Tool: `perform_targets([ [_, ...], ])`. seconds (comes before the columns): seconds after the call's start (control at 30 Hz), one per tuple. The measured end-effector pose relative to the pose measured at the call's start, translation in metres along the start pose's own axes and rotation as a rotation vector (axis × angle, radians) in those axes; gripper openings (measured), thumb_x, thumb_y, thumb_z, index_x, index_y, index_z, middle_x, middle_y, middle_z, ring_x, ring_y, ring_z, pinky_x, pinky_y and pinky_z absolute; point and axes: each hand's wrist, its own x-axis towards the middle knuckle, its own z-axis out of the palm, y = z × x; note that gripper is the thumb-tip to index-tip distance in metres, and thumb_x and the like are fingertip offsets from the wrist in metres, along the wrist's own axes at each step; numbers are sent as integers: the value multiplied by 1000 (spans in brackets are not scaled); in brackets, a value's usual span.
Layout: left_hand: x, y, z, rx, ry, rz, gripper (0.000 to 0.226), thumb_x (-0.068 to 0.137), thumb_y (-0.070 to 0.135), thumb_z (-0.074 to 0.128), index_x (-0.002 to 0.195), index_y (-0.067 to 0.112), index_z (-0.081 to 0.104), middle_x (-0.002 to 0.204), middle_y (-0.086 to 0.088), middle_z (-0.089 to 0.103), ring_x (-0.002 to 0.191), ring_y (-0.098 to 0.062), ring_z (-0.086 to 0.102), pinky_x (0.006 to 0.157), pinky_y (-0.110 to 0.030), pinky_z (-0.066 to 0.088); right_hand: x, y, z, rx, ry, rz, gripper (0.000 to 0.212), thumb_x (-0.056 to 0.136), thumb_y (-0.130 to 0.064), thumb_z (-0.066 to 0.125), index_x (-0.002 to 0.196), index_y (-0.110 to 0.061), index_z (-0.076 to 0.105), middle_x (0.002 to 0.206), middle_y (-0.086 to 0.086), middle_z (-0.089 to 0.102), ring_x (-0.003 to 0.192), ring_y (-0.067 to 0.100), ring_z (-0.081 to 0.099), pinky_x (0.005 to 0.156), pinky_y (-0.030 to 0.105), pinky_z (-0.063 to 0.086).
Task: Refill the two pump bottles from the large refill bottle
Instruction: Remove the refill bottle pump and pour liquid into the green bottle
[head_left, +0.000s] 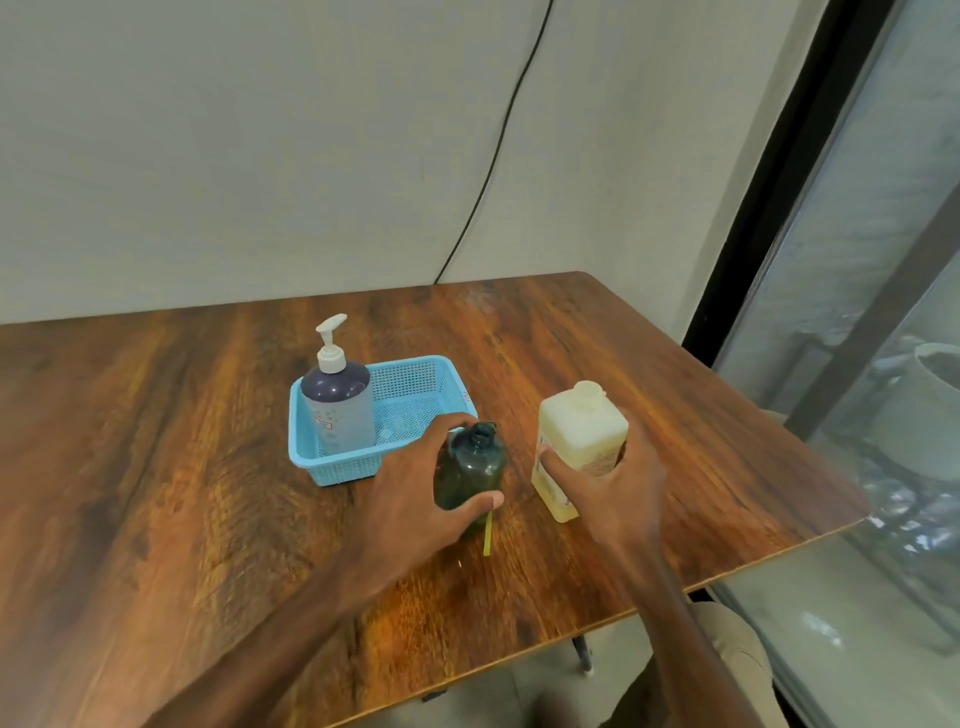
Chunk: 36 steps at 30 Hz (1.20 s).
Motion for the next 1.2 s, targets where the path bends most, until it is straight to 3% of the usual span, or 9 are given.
perform_targets([
  [0.13, 6, -1, -3, -101, 9, 28, 78, 67, 64, 86, 132, 48, 46, 123, 33, 56, 108, 13, 54, 88, -2, 42, -4, 0, -9, -17, -78, -63, 80, 60, -52, 87, 131, -28, 58, 118, -13, 67, 106, 11, 66, 76, 33, 61],
  [0.2, 10, -2, -4, -148, 2, 37, 76, 64, 65, 88, 127, 47, 50, 116, 38, 56, 106, 20, 53, 81, 3, 40, -6, 1, -13, -31, -106, -100, 83, 61, -49, 88, 134, -26, 59, 119, -12, 68, 106, 11, 66, 72, 24, 57],
  [0.33, 14, -4, -4, -201, -30, 73, 71, 61, 67, 88, 123, 48, 58, 114, 38, 61, 114, 21, 51, 86, -2, 47, -11, -1, -21, -82, -150, -140, 78, 60, -54, 87, 130, -35, 57, 117, -21, 64, 107, 5, 62, 73, 18, 52],
  [0.53, 14, -9, -4, -251, -57, 123, 73, 65, 66, 88, 130, 48, 60, 124, 37, 62, 122, 13, 53, 92, -7, 49, -15, -7, -33, -144, -203, -164, 78, 59, -39, 92, 115, -64, 44, 110, -50, 50, 111, -20, 50, 73, 4, 47],
  [0.67, 14, -11, 2, -272, -56, 125, 72, 66, 60, 90, 129, 50, 59, 118, 48, 56, 119, 26, 46, 85, 3, 42, -12, -1, -41, -187, -266, -186, 82, 59, -40, 93, 124, -57, 46, 120, -32, 58, 114, 2, 57, 77, 15, 47],
  [0.8, 12, -13, 10, -275, -43, 150, 78, 67, 62, 88, 138, 47, 57, 128, 41, 56, 124, 20, 47, 86, 2, 43, -1, -5, -49, -214, -307, -255, 79, 61, -36, 93, 118, -65, 47, 104, -43, 58, 106, -17, 56, 74, 4, 45],
  [0.9, 13, -14, 9, -296, -18, 140, 76, 68, 59, 88, 136, 48, 57, 124, 49, 54, 124, 18, 48, 85, 1, 44, 4, -7, -51, -260, -324, -295, 86, 62, -33, 93, 122, -68, 43, 106, -46, 56, 104, -22, 54, 76, 1, 44],
  [1.07, 14, -24, 5, -296, 9, 147, 72, 69, 64, 86, 133, 56, 54, 129, 40, 58, 126, 9, 52, 89, -7, 51, 5, -7, -45, -342, -372, -341, 91, 62, -32, 95, 130, -58, 41, 116, -32, 57, 104, -1, 57, 68, 6, 42],
  [1.2, 13, -30, 3, -230, 14, 149, 70, 67, 73, 82, 129, 68, 48, 128, 45, 53, 126, 14, 48, 89, -7, 52, 6, -9, -43, -376, -395, -349, 91, 63, -35, 95, 135, -52, 42, 119, -28, 56, 107, 1, 53, 67, 6, 37],
])
